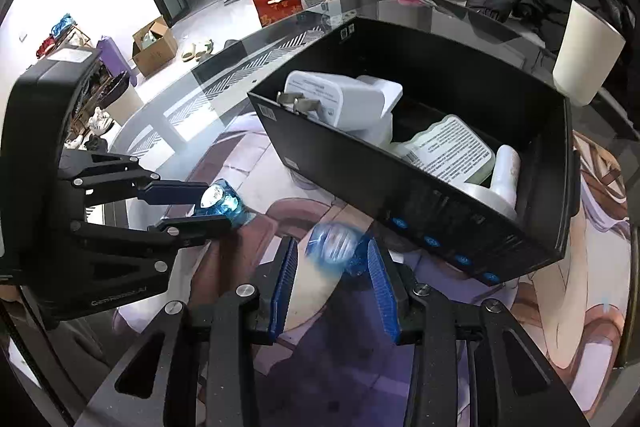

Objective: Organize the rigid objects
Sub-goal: 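Hold the bottle in the left gripper while the right grasps the other blue bottle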

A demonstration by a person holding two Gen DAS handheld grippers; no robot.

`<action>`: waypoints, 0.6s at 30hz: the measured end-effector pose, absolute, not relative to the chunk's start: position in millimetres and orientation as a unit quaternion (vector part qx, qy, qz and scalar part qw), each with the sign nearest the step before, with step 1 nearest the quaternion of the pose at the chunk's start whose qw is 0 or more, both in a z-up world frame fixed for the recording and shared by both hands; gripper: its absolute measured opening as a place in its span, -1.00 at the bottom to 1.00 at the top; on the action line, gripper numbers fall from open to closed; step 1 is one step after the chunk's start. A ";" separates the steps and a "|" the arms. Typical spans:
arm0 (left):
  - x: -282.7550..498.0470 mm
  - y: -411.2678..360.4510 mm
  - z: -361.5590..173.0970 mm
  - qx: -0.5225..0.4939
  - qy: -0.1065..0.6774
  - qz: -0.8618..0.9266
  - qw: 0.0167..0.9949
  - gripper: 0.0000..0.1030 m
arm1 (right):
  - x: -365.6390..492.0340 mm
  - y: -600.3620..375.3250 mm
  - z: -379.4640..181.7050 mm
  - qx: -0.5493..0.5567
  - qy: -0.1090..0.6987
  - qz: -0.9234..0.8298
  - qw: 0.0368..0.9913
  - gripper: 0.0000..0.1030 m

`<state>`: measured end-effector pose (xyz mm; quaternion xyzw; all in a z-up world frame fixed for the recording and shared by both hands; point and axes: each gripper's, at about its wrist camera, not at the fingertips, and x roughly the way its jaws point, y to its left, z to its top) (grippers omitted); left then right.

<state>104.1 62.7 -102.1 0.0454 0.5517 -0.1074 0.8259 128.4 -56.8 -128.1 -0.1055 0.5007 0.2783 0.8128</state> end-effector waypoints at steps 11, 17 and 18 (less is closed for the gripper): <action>101.8 58.1 -102.1 0.052 0.550 -0.105 0.827 -0.44 | 124.1 -47.9 -142.5 -0.134 0.510 0.282 0.801 -0.09; 101.3 46.5 -101.7 0.057 0.552 -0.115 0.824 -0.44 | 120.8 -55.2 -141.0 -0.146 0.517 0.258 0.803 -0.29; 101.0 42.2 -101.6 0.060 0.552 -0.117 0.823 -0.44 | 120.3 -60.0 -140.5 -0.143 0.518 0.255 0.804 -0.29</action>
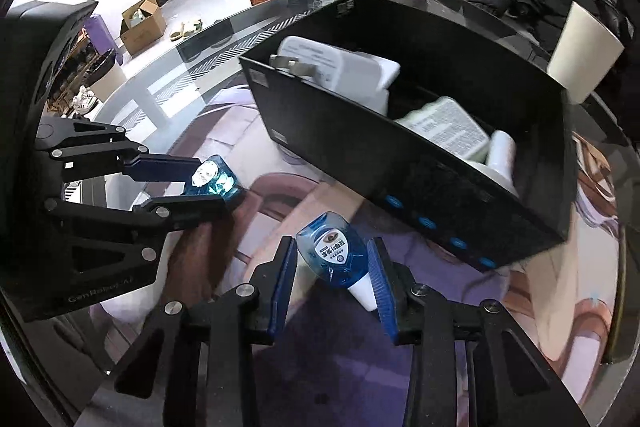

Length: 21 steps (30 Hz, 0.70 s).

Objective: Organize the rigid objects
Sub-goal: 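Hold the bottle in the left gripper while the right grasps the other blue bottle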

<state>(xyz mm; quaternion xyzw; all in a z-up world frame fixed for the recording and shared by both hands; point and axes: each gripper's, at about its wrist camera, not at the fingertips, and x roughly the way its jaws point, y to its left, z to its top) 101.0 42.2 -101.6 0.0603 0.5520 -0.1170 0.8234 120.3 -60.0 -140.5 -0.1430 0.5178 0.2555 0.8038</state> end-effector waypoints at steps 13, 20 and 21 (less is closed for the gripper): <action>100.9 -7.7 -101.6 0.089 0.550 -0.149 0.817 -0.44 | 106.7 -119.3 -139.2 -0.108 0.528 0.228 0.810 -0.29; 102.3 -20.3 -99.7 0.109 0.547 -0.141 0.818 -0.08 | 104.3 -124.1 -140.0 -0.108 0.525 0.218 0.816 0.12; 102.0 -19.2 -100.5 0.107 0.548 -0.141 0.817 0.00 | 103.2 -125.1 -140.7 -0.108 0.525 0.220 0.815 0.13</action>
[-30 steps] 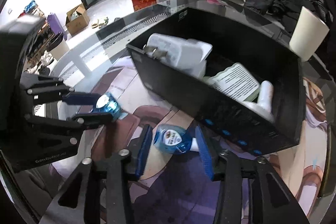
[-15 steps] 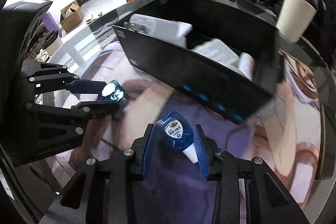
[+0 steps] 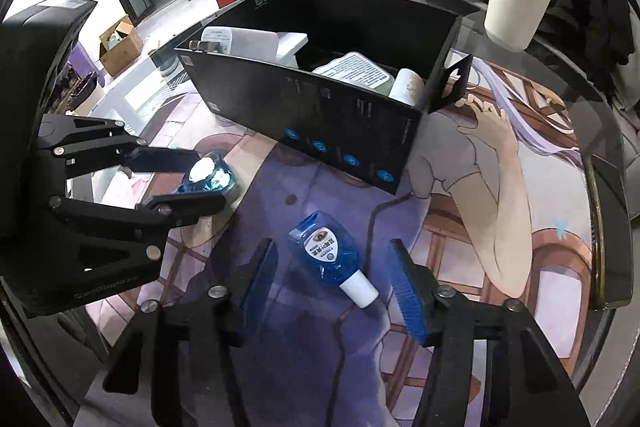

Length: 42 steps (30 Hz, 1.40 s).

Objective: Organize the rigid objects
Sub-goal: 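Hold the bottle in the left gripper while the right grasps the other blue bottle, then lift both blue bottles and carry them over the black box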

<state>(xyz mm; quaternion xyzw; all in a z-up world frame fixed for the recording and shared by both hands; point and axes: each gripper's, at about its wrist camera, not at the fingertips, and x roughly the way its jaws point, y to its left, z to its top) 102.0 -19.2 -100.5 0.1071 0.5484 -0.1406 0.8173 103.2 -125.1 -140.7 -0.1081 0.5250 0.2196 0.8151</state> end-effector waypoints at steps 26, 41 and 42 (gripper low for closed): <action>92.7 -3.4 -83.3 0.097 0.523 -0.150 0.834 -0.45 | 98.1 -108.2 -128.2 -0.120 0.499 0.233 0.826 -0.29; 27.9 7.0 23.2 0.126 0.238 -0.124 0.955 -0.45 | 44.9 -133.0 -21.1 -0.068 0.239 0.241 0.938 -0.29; 26.0 9.3 25.6 0.127 0.231 -0.125 0.957 -0.45 | 39.6 -132.6 -16.1 -0.074 0.223 0.238 0.942 -0.29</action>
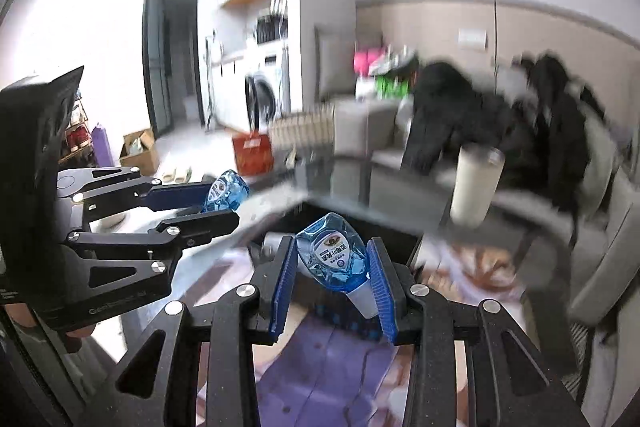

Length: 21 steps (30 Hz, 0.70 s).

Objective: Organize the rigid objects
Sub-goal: 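Lift both blue bottles and carry them over the black box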

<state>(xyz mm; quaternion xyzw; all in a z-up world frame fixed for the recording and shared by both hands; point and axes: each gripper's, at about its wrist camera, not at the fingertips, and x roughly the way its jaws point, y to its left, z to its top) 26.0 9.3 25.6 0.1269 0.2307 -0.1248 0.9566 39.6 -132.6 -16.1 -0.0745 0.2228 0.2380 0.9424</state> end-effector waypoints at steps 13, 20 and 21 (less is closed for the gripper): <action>41.6 17.1 28.7 0.100 0.236 -0.126 0.958 -0.45 | 42.1 -129.3 -6.3 -0.063 0.225 0.236 0.943 -0.29; 65.6 24.1 28.9 0.075 0.245 -0.115 0.960 -0.45 | 65.8 -129.1 -5.8 -0.054 0.227 0.220 0.947 -0.29; 69.4 24.4 28.4 0.072 0.248 -0.112 0.959 -0.45 | 69.9 -129.0 -5.3 -0.052 0.229 0.220 0.947 -0.29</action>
